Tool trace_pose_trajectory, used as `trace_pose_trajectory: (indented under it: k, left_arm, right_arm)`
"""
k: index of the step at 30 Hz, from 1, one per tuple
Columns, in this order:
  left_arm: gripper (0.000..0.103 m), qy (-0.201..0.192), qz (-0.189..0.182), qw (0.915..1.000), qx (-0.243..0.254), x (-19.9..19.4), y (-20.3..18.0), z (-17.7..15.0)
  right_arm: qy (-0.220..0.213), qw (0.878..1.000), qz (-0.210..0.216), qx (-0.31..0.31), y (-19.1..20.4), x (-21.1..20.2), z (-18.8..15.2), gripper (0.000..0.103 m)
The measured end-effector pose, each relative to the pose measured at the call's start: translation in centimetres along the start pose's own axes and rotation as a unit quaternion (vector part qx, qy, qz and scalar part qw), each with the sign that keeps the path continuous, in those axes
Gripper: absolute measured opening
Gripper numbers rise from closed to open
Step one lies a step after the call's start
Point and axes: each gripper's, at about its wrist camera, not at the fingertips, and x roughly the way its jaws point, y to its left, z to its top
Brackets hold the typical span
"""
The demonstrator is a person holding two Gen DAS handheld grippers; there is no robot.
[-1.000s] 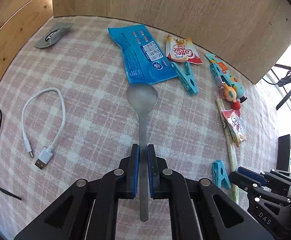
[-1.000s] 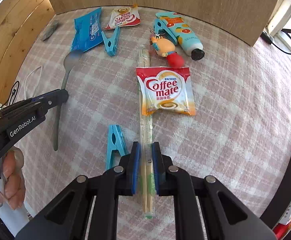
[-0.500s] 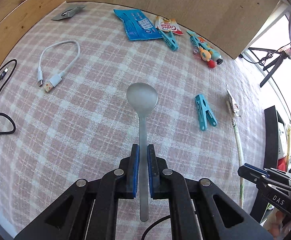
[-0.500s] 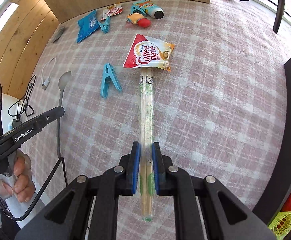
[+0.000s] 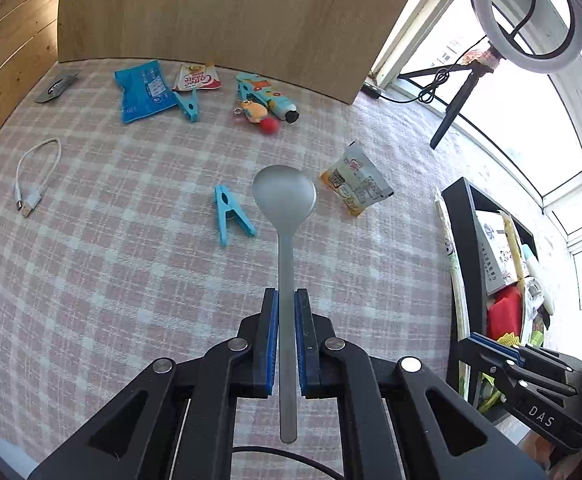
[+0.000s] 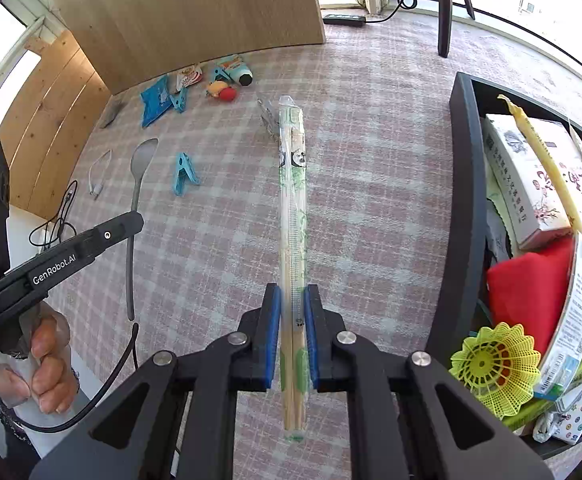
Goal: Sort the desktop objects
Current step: 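Carry the spoon and chopsticks to the black tray and release both, then move both grippers back toward the blue clothespin and snack packet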
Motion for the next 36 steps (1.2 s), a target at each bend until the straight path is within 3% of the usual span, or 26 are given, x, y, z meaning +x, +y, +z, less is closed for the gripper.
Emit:
trace_pose_trajectory:
  k: [8, 17, 28, 29, 31, 36]
  left_arm:
    - [0.007, -0.001, -0.039, 0.9968, 0.069, 0.1, -10.6, 0.0]
    - [0.007, 0.016, -0.094, 0.9838, 0.151, 0.9, -22.8, -1.9]
    - [0.008, 0.030, -0.124, 0.9684, 0.215, 1.5, -32.0, -3.6]
    - [0.021, 0.034, -0.124, 0.9672, 0.219, 1.7, -32.5, -3.7]
    - [0.045, 0.031, -0.119, 0.9675, 0.221, 1.8, -32.9, -3.7]
    - [0.042, 0.022, -0.103, 0.9688, 0.224, 2.1, -32.7, -3.4]
  right_arm:
    - [-0.046, 0.997, -0.036, 0.056, -8.2, -6.0, -1.8, 0.012]
    - [-0.077, 0.986, -0.087, 0.123, -17.7, -11.4, -5.1, 0.012]
    - [-0.094, 0.978, -0.099, 0.159, -23.3, -14.2, -6.9, 0.013]
    - [-0.097, 0.977, -0.097, 0.161, -23.5, -14.3, -6.9, 0.013]
    - [-0.098, 0.975, -0.103, 0.169, -23.9, -14.6, -6.8, 0.030]
    - [-0.110, 0.972, -0.113, 0.172, -24.3, -15.0, -6.5, 0.034]
